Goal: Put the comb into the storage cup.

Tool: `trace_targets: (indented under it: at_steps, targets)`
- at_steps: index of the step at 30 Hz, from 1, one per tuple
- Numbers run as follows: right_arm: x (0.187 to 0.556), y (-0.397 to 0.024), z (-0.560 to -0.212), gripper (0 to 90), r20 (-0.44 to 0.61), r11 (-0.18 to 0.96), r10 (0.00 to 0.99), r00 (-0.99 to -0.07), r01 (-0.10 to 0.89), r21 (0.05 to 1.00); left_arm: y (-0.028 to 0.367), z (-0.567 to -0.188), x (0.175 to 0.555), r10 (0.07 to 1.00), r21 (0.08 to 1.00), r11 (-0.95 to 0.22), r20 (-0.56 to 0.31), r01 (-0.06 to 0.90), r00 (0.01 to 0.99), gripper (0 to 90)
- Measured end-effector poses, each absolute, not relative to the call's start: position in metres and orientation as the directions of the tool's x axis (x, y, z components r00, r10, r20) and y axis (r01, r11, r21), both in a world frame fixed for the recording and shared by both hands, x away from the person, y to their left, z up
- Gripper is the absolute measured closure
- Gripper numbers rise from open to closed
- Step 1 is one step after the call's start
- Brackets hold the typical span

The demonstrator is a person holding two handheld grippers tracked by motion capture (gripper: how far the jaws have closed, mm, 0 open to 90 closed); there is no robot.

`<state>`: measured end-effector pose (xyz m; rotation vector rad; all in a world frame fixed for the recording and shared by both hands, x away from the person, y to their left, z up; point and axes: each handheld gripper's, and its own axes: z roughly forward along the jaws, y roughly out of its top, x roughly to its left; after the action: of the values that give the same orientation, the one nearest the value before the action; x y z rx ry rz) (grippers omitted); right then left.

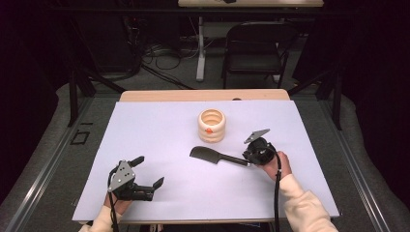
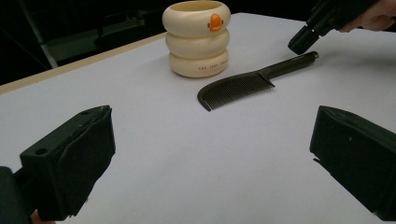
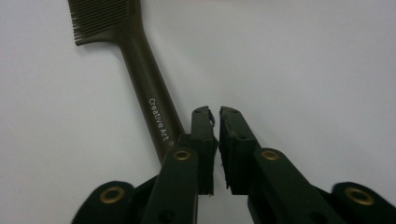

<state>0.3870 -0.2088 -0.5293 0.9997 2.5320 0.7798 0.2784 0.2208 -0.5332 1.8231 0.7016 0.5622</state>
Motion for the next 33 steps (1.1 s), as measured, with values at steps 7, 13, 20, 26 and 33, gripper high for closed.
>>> trace_targets:
  at_steps: [7,13,20,26,33]
  targets:
    - [0.390,-0.215,-0.521,55.9,-0.069,0.584,0.710,-0.701,0.531,0.615,0.221,-0.533,0.278,0.695,0.942,-0.273,0.052,0.196,0.717,0.0]
    - [0.389,-0.213,-0.515,36.4,-0.073,0.587,0.702,-0.708,0.517,0.623,0.221,-0.533,0.278,0.695,0.941,-0.273,0.050,0.200,0.717,0.0]
    - [0.392,-0.209,-0.512,20.4,-0.073,0.604,0.684,-0.726,0.507,0.615,0.220,-0.533,0.278,0.695,0.941,-0.274,0.050,0.199,0.718,0.0]
    - [0.392,-0.204,-0.511,14.5,-0.067,0.619,0.667,-0.742,0.502,0.604,0.220,-0.533,0.278,0.694,0.941,-0.276,0.053,0.198,0.718,0.0]
    - [0.394,-0.199,-0.509,8.9,-0.065,0.634,0.646,-0.760,0.487,0.601,0.220,-0.533,0.278,0.695,0.941,-0.275,0.052,0.198,0.717,0.0]
